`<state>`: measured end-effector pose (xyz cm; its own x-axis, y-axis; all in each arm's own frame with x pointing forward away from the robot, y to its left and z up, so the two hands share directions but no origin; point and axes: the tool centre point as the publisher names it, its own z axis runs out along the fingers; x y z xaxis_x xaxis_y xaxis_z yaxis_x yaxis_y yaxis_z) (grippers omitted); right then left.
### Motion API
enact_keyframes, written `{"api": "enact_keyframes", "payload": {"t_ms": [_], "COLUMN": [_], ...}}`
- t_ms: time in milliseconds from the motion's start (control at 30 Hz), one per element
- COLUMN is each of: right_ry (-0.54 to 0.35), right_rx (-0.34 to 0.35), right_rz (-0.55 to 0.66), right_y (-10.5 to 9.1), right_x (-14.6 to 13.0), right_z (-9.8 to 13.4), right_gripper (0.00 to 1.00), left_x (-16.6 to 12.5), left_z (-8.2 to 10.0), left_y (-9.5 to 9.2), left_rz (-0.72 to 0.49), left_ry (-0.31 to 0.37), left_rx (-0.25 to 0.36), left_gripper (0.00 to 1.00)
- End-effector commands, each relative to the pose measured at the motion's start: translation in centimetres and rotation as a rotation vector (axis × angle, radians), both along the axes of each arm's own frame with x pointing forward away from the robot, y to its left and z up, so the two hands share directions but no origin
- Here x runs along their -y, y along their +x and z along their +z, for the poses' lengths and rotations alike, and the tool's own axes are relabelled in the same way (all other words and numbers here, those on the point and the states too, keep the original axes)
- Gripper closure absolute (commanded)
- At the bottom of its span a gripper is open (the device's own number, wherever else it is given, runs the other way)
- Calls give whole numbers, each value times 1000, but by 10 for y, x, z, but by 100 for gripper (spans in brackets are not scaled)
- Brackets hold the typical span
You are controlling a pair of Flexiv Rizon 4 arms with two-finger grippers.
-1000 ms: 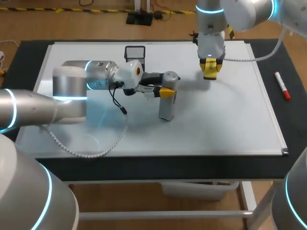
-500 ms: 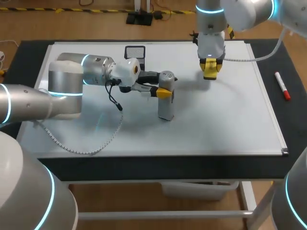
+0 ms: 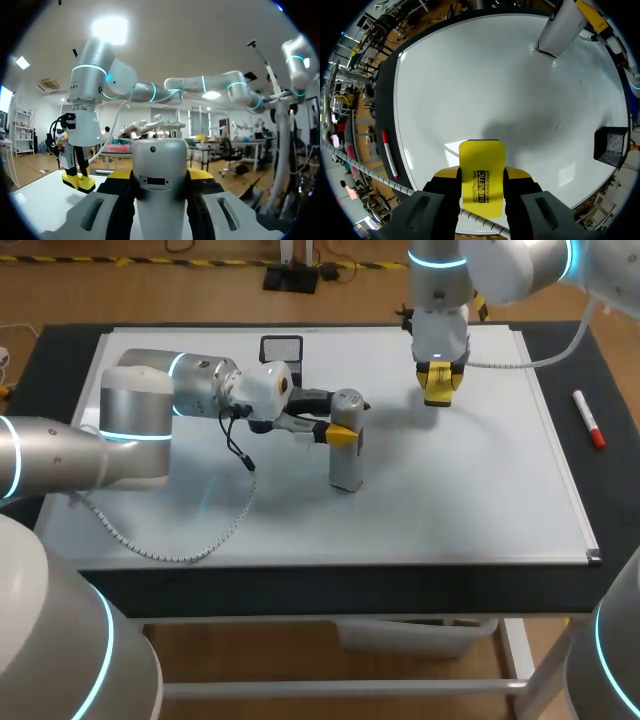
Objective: Pick up the inspection probe, press it on each red-marked spot on the whiteboard one by one, put down the probe, pick up the eraser, and wipe off all the red marks.
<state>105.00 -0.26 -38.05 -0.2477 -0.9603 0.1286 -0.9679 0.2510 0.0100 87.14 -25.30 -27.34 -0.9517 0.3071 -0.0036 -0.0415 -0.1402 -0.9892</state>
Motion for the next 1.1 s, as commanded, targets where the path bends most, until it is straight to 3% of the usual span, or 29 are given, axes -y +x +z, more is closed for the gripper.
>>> {"api": "enact_keyframes", "payload": {"t_ms": [33, 533, 1100], "right_ry": [-2, -2, -2], "right_rx": [0, 0, 0], "right_rz": [2, 2, 2], "right_y": [0, 0, 0], "right_x": [1, 1, 1], "right_z": [2, 2, 2], "right_gripper": [100, 100, 100], "left_x": [-1, -31, -120], "left_z": [6, 31, 38], "left_y": [-1, 8, 59], "left_rz": [9, 81, 319], "left_ry": [-14, -58, -58], "left_rx": [-12, 0, 19], "left_gripper": [100, 100, 100]}}
